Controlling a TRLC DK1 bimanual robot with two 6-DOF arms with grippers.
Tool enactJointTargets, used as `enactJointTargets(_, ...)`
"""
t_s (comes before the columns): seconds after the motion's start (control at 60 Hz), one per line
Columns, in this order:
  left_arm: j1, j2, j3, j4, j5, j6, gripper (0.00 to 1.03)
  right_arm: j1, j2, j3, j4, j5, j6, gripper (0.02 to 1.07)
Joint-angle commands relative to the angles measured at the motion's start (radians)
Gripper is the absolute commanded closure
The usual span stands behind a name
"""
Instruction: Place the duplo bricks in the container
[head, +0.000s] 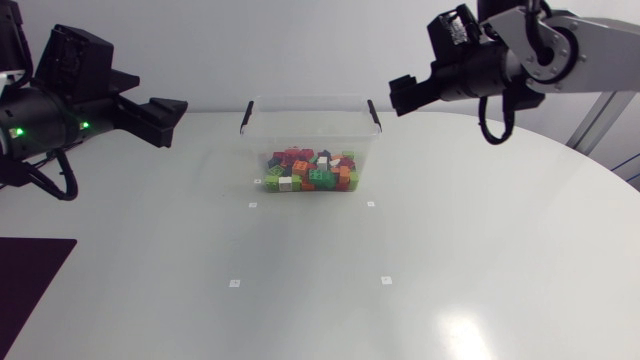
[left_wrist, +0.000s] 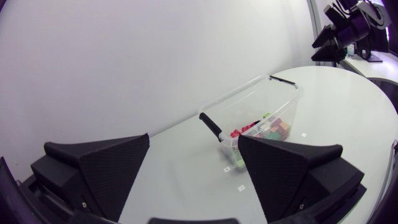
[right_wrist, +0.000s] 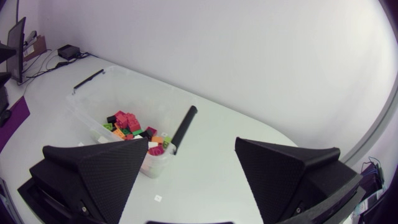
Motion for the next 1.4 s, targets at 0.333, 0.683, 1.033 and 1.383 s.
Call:
enactJointTargets(0.333, 0.096, -0.178, -0.139, 0.016, -0.006, -0.084, 0.04, -0.150, -0.289, -0.348, 0.142, 0.031, -0.056, 0.06)
enactJointTargets(0.683, 0.122, -0.348, -0.254, 0.030, -0.006, -0.139, 0.04, -0.220, -0.511, -0.533, 0.165, 0.040, -0.092, 0.06)
enactJointTargets(1.033, 0.160, -0.467, -0.340, 0.029, -0.006, -0.179, 0.04, -0.240, -0.686, -0.639, 0.116, 0.068, -0.111, 0.06)
enactJointTargets(1.383, 0.166, -0.595, -0.445, 0.046, -0.006, -0.208, 0.04, -0.266, -0.854, -0.783, 0.134, 0.068, -0.134, 0.06)
